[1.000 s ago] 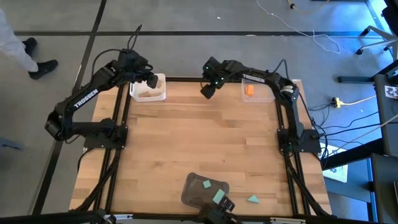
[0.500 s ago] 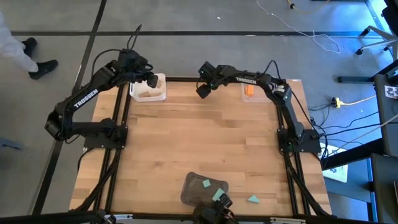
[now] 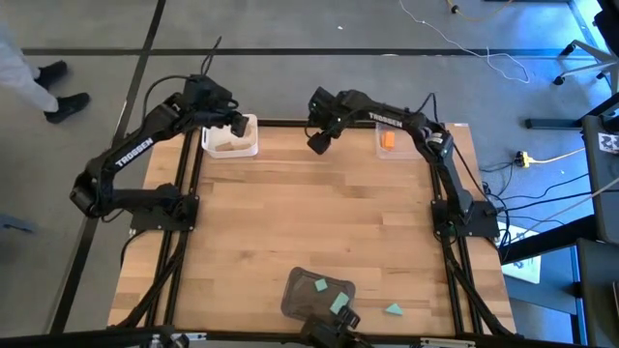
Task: Sort & place blocks by color
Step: Put the yellow block into the transparent bin
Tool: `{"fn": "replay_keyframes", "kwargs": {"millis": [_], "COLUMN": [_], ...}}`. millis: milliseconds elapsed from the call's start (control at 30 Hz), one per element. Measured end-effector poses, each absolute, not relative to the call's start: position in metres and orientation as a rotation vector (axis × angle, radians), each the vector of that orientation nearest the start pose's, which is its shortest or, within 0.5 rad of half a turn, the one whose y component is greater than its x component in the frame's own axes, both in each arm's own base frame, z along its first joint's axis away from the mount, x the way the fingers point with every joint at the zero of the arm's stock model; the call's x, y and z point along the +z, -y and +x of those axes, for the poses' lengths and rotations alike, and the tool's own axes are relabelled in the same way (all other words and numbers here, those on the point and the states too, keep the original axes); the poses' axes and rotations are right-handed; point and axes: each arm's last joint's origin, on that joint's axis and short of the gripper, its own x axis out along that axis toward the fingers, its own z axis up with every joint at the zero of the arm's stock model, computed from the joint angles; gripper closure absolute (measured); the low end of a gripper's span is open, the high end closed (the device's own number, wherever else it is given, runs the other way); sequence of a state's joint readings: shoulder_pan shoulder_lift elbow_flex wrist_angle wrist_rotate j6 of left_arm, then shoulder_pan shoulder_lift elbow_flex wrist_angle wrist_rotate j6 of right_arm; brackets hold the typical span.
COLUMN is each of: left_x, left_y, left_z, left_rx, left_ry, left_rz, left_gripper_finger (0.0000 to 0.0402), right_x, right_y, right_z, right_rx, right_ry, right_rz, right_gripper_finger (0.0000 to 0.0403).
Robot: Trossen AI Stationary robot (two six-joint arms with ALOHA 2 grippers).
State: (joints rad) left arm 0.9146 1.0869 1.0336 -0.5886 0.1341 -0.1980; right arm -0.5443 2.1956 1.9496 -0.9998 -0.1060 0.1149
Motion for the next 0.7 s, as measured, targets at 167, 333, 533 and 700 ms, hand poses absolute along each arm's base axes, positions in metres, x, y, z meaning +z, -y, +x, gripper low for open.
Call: {"fn": "replay_keyframes", "kwargs": {"millis": [167,333,533,700], "left_x": [0.327,0.324,0.324,0.318], "left_y": [-0.183,-0.201,-0.23,-0.249], "left_z": [0.157,0.18,0.222,0.26], "left_rx": [0.723,0.637,0.506,0.348], "left_ry": [-0.435,-0.485,-0.556,-0.627], "left_rz": [-0.425,-0.376,-0.272,-0.174], "left_gripper_finger": [0.0194,0.0194,0.0194,0.0194], "right_x": [0.279,0.33,0.367,0.394], "right_y": [0.234,0.234,0.235,0.236], "right_z": [0.391,0.381,0.341,0.314], "right_rx": [-0.422,-0.423,-0.523,-0.568], "right_ry": [-1.151,-1.09,-1.029,-0.969], "right_rz": [0.41,0.319,0.3,0.295], "right_gripper_finger": [0.0208,0.0208,0.0208,0.0208]}}
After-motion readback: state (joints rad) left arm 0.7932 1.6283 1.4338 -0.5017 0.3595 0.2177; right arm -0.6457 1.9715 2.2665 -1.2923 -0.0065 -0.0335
